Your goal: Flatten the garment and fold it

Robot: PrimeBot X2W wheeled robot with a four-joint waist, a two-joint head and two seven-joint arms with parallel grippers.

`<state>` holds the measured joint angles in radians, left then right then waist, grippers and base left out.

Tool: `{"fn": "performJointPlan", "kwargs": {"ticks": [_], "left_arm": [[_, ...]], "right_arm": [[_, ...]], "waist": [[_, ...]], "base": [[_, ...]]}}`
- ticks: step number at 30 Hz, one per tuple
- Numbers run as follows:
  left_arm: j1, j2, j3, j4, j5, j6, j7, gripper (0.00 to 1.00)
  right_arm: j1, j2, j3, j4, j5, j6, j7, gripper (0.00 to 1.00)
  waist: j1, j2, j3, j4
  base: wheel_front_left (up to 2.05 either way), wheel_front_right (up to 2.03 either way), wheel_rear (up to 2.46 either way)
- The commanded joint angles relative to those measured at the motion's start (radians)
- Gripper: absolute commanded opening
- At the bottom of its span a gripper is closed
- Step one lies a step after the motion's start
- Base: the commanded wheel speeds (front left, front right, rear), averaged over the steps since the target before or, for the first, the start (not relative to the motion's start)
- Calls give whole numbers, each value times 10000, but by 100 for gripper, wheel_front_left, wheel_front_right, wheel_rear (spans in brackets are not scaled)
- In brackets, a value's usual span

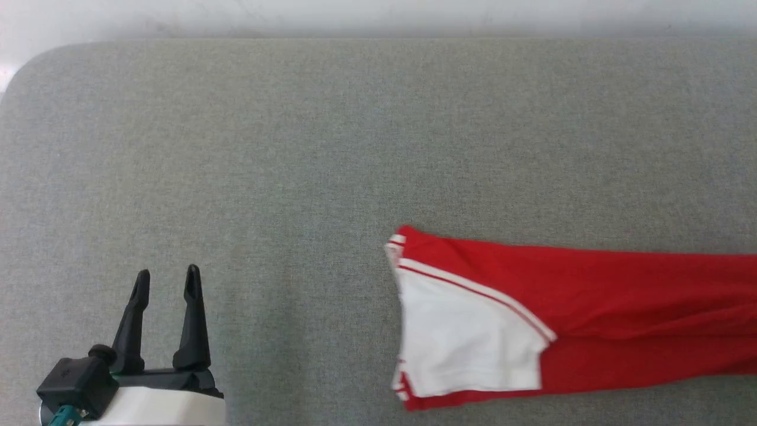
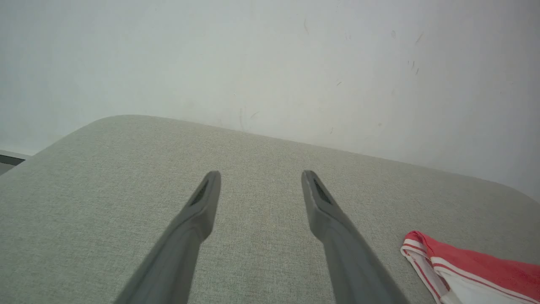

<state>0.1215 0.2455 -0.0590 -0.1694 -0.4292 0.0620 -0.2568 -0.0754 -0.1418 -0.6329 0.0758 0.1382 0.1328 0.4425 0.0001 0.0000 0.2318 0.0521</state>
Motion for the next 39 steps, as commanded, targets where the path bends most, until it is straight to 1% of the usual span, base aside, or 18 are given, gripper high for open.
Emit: {"fn": "performJointPlan", "kwargs": {"ticks": [1,3,5,8,11,16,20,23,26,31,35,39], "left_arm": [[-88,-38,9,43,73,-71,-49,100],[-58,-67,9,113,89,-101,-49,100],[-12,-92,15,170,99,-117,-49,100],[22,-146,-6,226,96,-136,-49,100],[16,-193,-42,267,90,-164,-49,100],[8,-317,-87,332,22,-242,-49,100],[7,-434,-131,439,10,-318,-49,100],[-19,-504,-176,545,18,-387,-49,100],[-61,-533,-225,638,23,-456,-49,100],[-142,-533,-318,759,18,-550,-45,100],[-213,-541,-367,810,4,-551,-36,100],[-327,-608,-464,893,-9,-563,-32,100]], "right_arm": [[-121,-106,-87,-58,-145,-21,-81,0],[-109,-168,-256,-52,-254,-21,-176,0],[-123,5,-140,-116,-30,-21,-143,0],[13,286,498,-438,327,-21,16,0],[132,653,1171,-1054,1022,-21,265,0],[644,865,2694,-2198,2025,-21,1061,0],[965,904,4009,-3013,2273,-21,1604,0],[1026,910,4977,-3320,2473,-21,1826,0],[917,912,5908,-3421,2585,-21,1885,0],[629,914,7201,-3122,2999,-21,1896,0],[302,914,7849,-2784,2790,-21,1859,0],[-31,915,8206,-2241,2449,-21,1745,0]], "waist": [[-1,0,-35,13],[-1,0,-86,27],[-1,0,-136,18],[-1,0,-194,21],[-1,0,-241,45],[-1,0,-315,113],[-1,0,-355,163],[-1,0,-409,237],[-1,0,-462,354],[-1,0,-496,628],[-1,0,-468,839],[-1,0,-401,1080]], "base": [[0,0,0],[0,0,0],[0,0,0],[0,0,0],[0,0,0],[0,0,0],[0,0,0],[0,0,0],[0,0,0],[0,0,0],[0,0,0],[0,0,0]]}}
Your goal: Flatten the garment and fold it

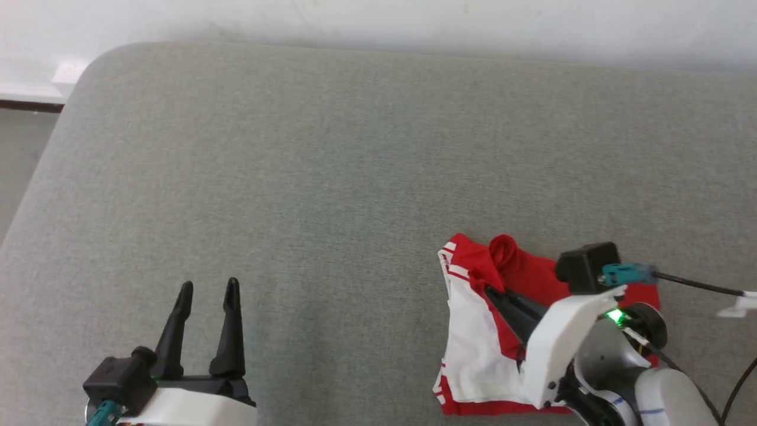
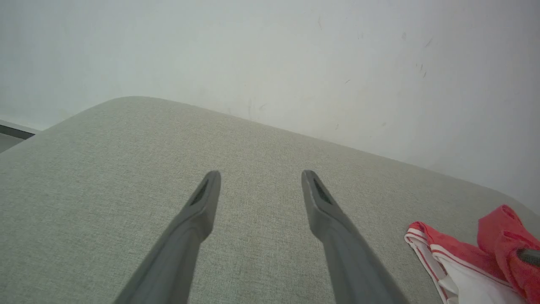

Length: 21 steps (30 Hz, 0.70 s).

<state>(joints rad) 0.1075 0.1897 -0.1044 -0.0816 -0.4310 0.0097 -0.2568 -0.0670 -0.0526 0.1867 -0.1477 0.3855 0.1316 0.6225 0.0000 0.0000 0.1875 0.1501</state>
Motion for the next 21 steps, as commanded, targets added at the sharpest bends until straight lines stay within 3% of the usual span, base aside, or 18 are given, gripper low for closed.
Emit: {"fn": "performJointPlan", "kwargs": {"ticks": [1,5,6,7,8,9,15,21], "left_arm": [[-210,-81,-29,45,-4,-39,-33,100],[-281,-188,-112,178,-30,-58,-35,100],[-307,-211,-134,212,-31,-69,-36,100],[-335,-232,-152,247,-34,-81,-37,100],[-366,-251,-165,280,-37,-92,-38,100],[-401,-269,-174,314,-40,-103,-38,100],[-532,-324,-150,467,-47,-148,-43,100],[-390,-302,-26,440,-34,-111,-45,100]], "right_arm": [[-177,23,57,199,-71,-9,-77,0],[-392,23,166,1154,-648,-9,19,0],[-462,23,209,1387,-823,-9,49,14],[-533,23,240,1617,-976,-9,47,40],[-589,23,253,1865,-1054,-9,63,82],[-639,23,270,2122,-1079,-9,98,100],[-965,24,551,2782,-1018,-9,-242,100],[-819,24,-54,1432,-492,-9,-578,100]], "waist": [[0,0,47,141],[0,0,85,271],[0,0,93,299],[0,0,101,319],[0,0,108,336],[0,0,111,352],[0,0,64,303],[0,0,-24,-50]], "base": [[0,0,0],[0,0,0],[0,0,0],[0,0,0],[0,0,0],[0,0,0],[0,0,0],[0,0,0]]}}
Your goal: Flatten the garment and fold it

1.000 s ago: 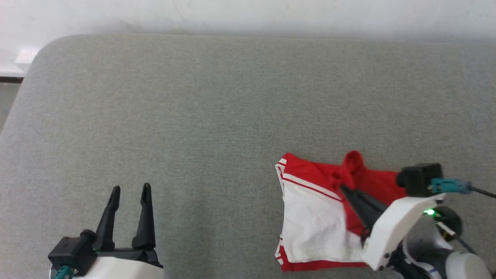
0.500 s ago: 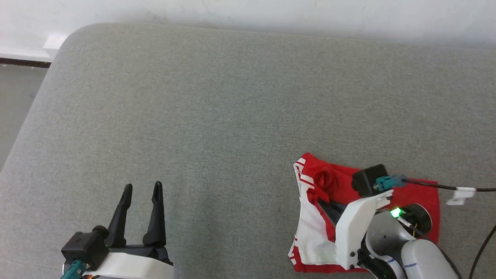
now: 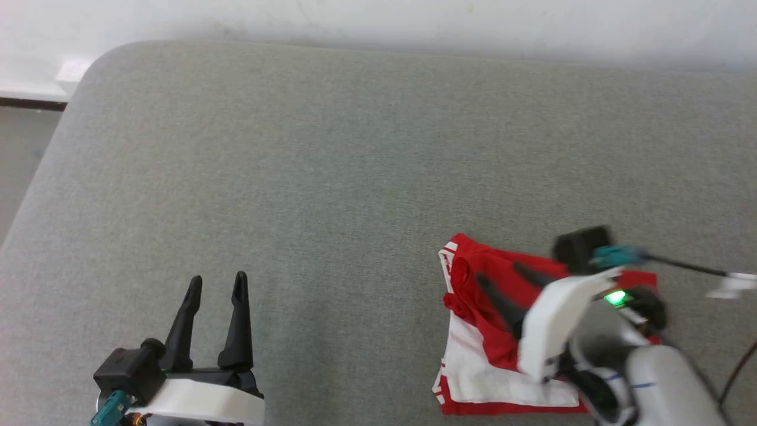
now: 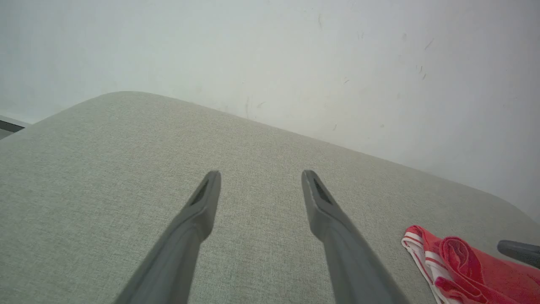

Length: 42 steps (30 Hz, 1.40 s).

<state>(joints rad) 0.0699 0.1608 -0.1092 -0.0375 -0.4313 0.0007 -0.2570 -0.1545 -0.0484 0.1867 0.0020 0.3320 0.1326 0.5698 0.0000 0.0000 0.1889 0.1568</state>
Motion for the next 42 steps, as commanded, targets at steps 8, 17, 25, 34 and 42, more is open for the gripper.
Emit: {"fn": "performJointPlan", "kwargs": {"ticks": [8,17,25,34,42], "left_arm": [[42,-8,104,-258,23,-9,-45,100],[62,89,260,-366,-13,-7,-46,100],[36,240,277,-503,-32,5,40,100],[72,378,227,-693,-5,71,199,100],[52,408,137,-896,-6,83,232,100]], "right_arm": [[1506,-18,-2677,-2508,-843,-19,-71,100],[2741,-18,-3615,-2303,-665,-19,-282,100],[2214,-18,-3694,-77,-443,-19,-941,100],[1474,-18,-3221,1267,-88,-19,-1213,0],[714,-343,-3091,236,-648,-19,-1016,0]], "waist": [[0,0,130,-481],[0,0,407,-602],[0,0,467,-493],[0,0,429,-527],[0,0,291,-1122]], "base": [[0,0,0],[0,0,0],[0,0,0],[0,0,0],[0,0,0]]}}
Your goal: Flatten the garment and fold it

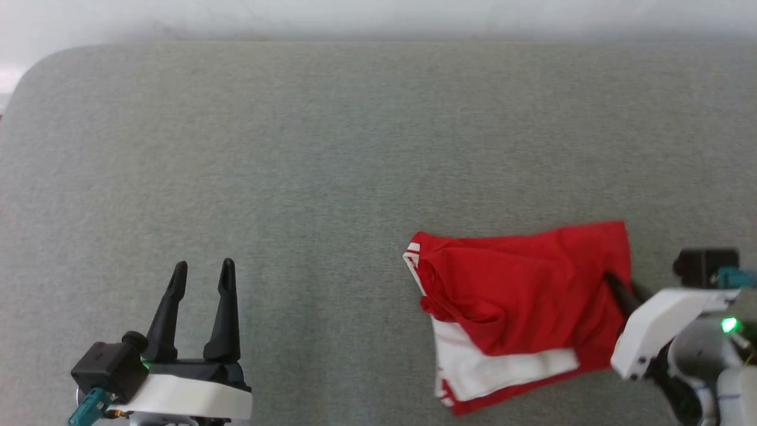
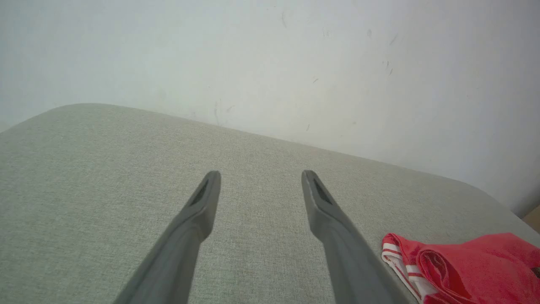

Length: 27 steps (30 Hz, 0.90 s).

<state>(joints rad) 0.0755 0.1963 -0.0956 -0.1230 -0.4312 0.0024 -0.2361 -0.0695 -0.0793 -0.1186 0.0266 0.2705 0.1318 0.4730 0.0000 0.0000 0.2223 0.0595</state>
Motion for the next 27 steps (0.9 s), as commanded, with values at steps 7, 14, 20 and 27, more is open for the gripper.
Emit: {"fn": "performJointPlan", "kwargs": {"ticks": [7,14,20,27], "left_arm": [[-203,133,-14,-235,99,93,-9,100],[-238,355,100,-514,178,161,47,100],[-386,559,137,-759,225,178,204,100],[-918,946,255,-1318,390,168,394,100]], "right_arm": [[-994,-855,288,-322,-333,-11,650,0],[-1970,-1535,1091,-44,-607,-11,986,0],[-2977,-1876,1800,444,-729,-11,767,0],[-4014,-2696,2290,889,-1099,-11,258,0]], "waist": [[0,0,-11,-743],[0,0,124,-1877],[0,0,464,-2972],[0,0,1313,-3662]], "base": [[0,0,0],[0,0,0],[0,0,0],[0,0,0]]}}
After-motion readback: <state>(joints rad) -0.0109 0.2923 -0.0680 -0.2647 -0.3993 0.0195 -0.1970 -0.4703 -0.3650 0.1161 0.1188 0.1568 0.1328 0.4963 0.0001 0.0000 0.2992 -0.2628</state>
